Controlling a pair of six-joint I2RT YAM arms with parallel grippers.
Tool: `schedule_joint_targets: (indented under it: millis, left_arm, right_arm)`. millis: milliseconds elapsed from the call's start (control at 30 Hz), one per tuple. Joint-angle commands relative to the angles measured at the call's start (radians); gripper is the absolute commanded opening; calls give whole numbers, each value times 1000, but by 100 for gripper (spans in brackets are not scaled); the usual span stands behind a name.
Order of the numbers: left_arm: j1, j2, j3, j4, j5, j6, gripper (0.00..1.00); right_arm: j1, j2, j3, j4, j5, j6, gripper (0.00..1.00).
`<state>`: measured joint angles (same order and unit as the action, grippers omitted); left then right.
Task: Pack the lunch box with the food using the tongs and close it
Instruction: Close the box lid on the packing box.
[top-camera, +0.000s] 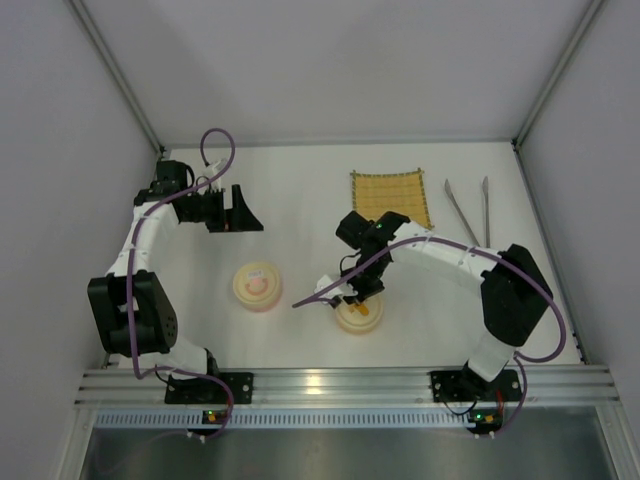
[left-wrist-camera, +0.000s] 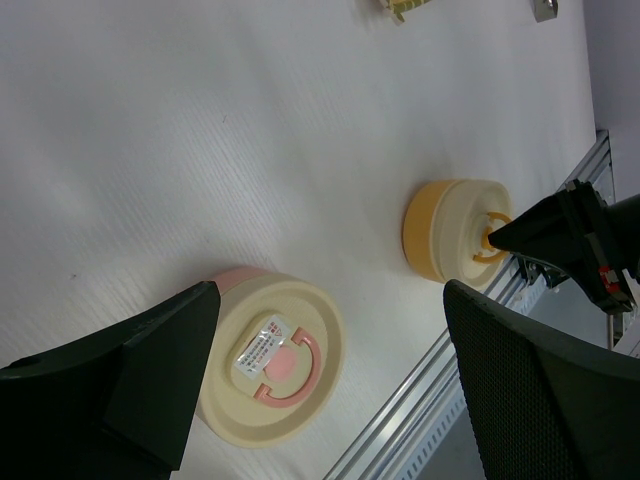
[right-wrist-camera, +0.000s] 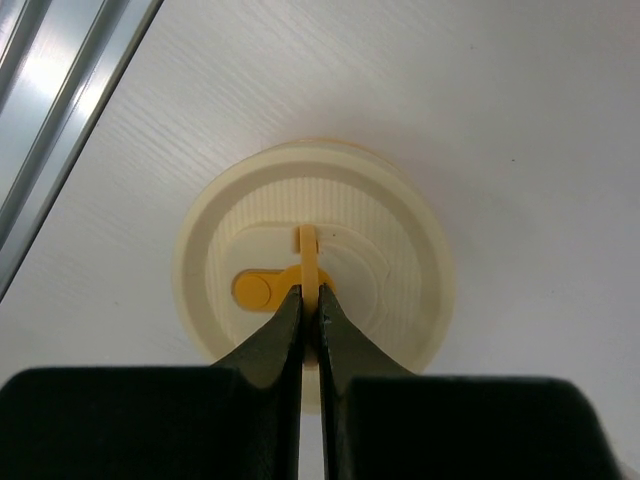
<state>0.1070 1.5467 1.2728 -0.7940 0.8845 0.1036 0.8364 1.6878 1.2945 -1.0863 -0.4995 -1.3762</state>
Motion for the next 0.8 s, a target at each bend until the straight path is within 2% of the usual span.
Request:
schedule_joint_targets:
  millis: [0, 200, 333, 633, 767]
  left_arm:
    - [7, -5, -1, 1, 24, 19, 98]
    - [7, -7, -1, -2, 19, 19, 98]
    - [7, -8, -1, -7, 11, 27, 98]
    - [8, -34, -21, 13, -50, 24, 98]
    - [13, -62, -38, 16, -76, 50, 98]
  right_arm:
    - [-10, -14, -17, 40, -36, 3, 0]
    - [-8, 33, 32, 19, -59, 107, 0]
    - [-11, 53, 40, 54, -65, 282, 0]
    - [-60, 52, -67, 305, -28, 747, 0]
    - [-109, 30, -142, 423, -65, 914, 0]
